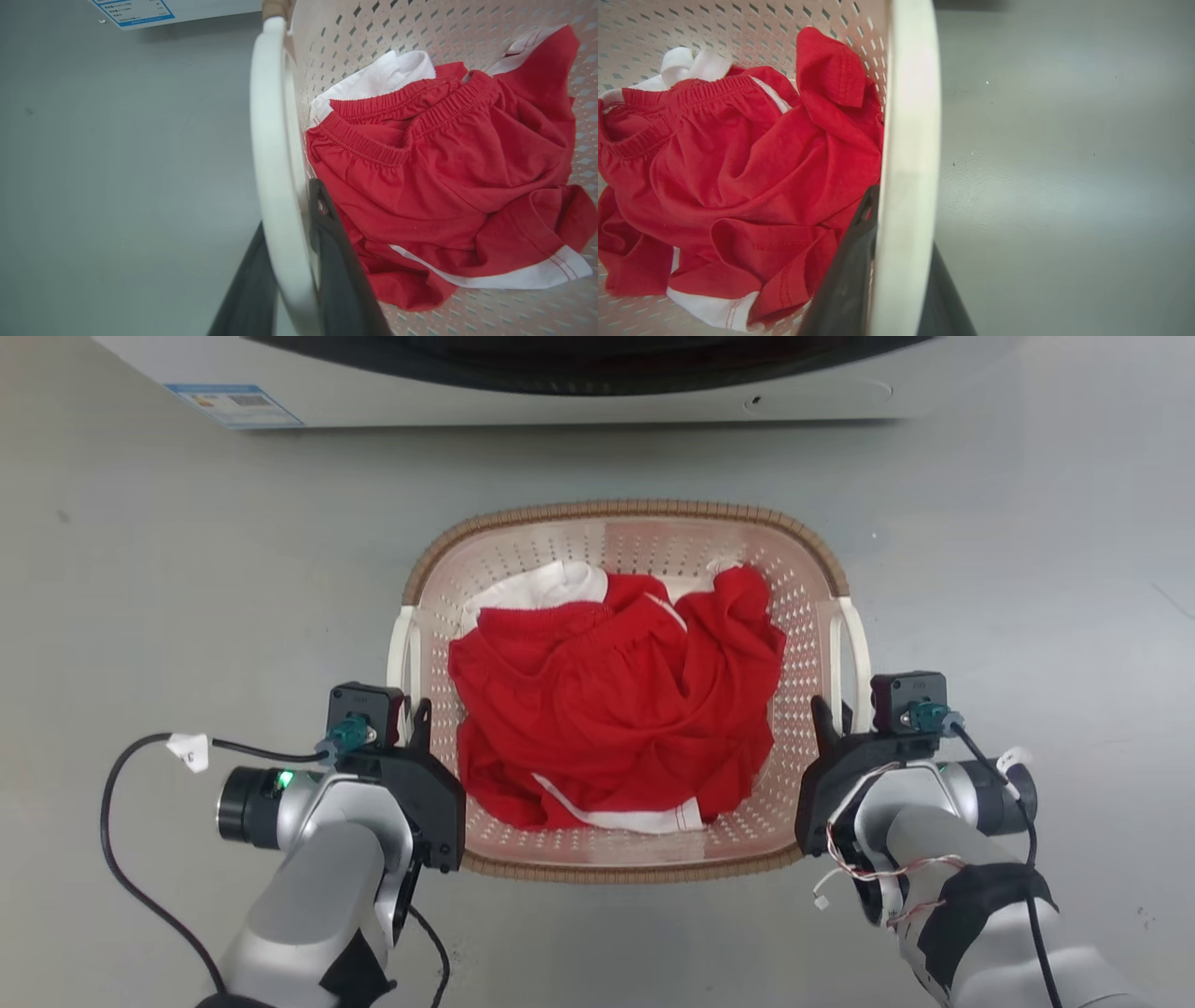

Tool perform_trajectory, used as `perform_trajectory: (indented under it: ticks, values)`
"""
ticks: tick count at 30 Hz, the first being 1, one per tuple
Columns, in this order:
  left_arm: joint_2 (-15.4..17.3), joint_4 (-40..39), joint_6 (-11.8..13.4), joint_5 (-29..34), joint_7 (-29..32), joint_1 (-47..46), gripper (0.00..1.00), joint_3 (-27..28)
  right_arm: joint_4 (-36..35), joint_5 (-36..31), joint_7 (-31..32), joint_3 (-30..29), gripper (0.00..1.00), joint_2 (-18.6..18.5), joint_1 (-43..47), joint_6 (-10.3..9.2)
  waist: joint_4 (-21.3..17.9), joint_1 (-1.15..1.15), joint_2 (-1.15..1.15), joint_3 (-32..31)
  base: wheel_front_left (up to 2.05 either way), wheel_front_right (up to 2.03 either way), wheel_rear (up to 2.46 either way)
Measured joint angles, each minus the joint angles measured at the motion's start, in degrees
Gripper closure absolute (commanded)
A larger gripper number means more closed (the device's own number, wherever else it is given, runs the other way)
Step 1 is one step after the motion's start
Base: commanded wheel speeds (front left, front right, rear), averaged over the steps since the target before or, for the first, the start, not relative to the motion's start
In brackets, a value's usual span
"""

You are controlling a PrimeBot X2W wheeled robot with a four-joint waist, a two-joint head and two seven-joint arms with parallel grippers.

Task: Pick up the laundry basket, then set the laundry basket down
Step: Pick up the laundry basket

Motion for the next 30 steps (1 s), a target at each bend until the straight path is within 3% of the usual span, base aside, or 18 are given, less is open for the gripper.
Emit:
perform_trajectory:
  ticks: [30]
  values:
    - [0.45, 1.00, 1.08, -8.00, 4.65, 20.03, 1.00, -9.73, -2.77, 9.50, 7.33, 9.57, 1.00, 0.03, 21.44, -0.49, 0.15, -0.01, -0.01, -23.50, 0.00, 0.00, 0.00]
